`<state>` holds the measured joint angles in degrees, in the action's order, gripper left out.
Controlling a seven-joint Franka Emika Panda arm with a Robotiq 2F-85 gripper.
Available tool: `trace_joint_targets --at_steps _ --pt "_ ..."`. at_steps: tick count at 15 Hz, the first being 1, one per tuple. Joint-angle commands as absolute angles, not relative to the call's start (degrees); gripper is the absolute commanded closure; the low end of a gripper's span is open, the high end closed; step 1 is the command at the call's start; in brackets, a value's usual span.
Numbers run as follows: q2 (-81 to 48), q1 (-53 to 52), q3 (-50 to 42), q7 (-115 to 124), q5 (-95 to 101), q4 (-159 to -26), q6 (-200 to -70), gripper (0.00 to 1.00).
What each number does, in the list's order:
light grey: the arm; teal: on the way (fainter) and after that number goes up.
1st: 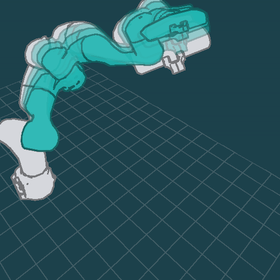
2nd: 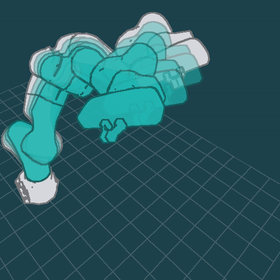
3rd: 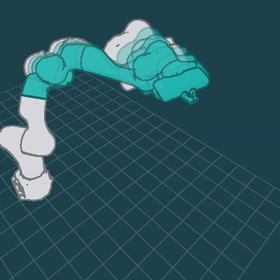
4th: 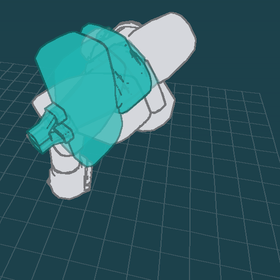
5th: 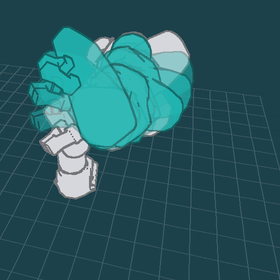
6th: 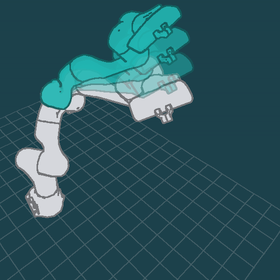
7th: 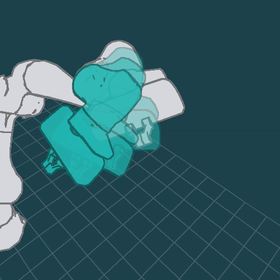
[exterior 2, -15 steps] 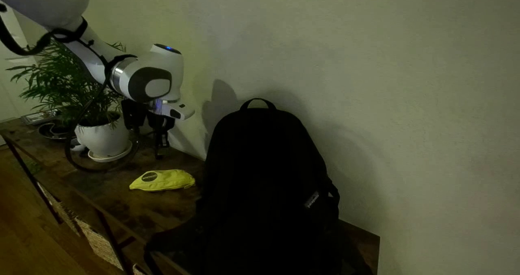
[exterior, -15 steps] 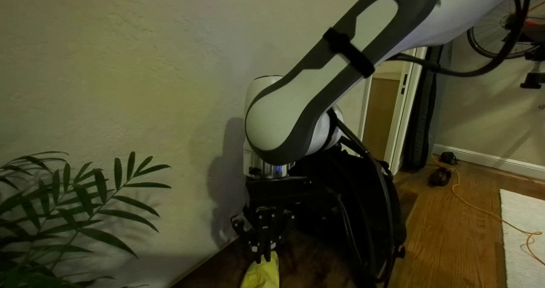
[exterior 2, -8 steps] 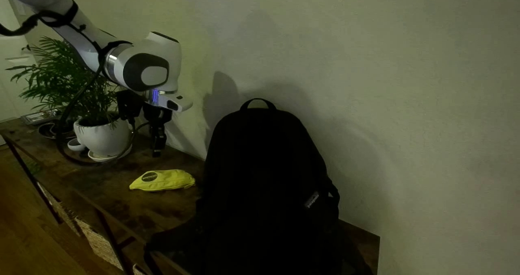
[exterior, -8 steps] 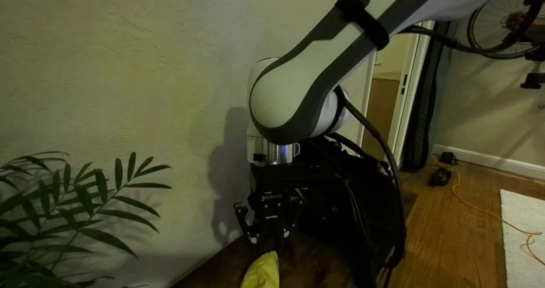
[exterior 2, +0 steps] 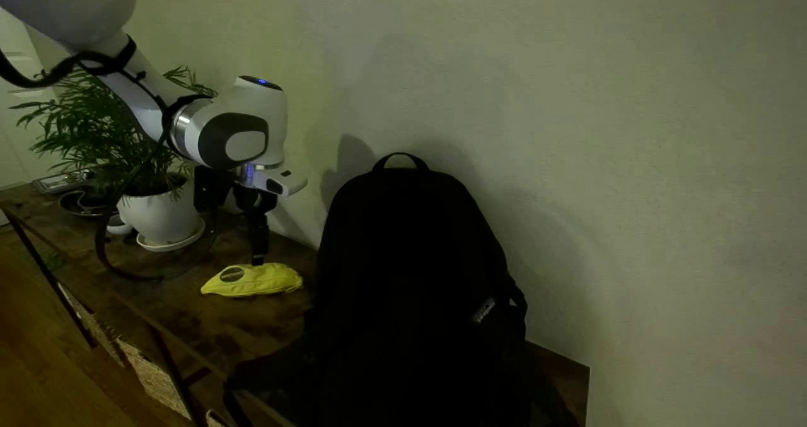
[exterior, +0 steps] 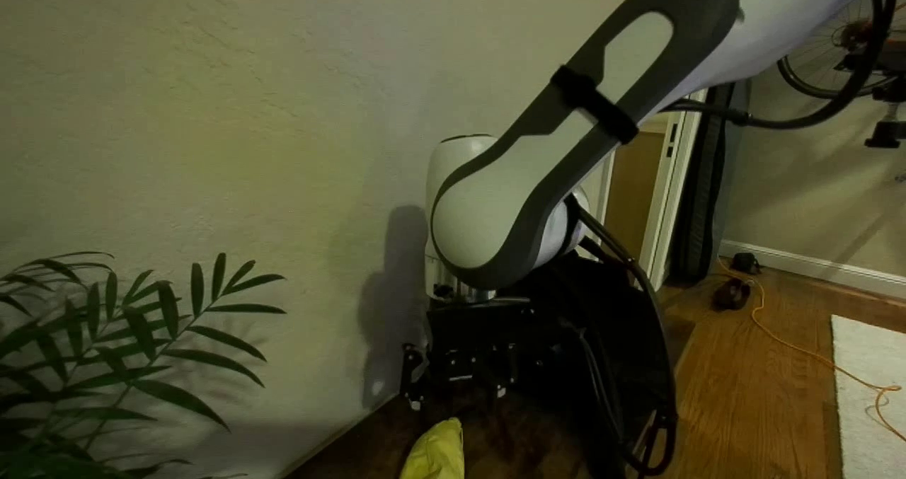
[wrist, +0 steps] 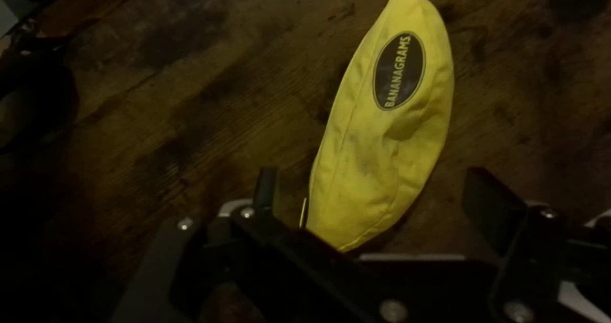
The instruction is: Put the yellow thing in the bag
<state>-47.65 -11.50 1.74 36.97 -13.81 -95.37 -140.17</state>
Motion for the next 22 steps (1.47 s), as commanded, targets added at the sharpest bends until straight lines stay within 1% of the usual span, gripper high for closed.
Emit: trace_joint_targets --at_steps 1,15,22 --pt "-49.92 -13.45 -0.49 40.82 -13.64 -95.2 -143.11 0.0" --pt "-58.88 -14.43 -0.01 43.61 -13.58 -85.07 -141.37 0.0" --pt "-63.43 -14.34 1.09 42.59 -13.8 -82.3 -140.27 0.0"
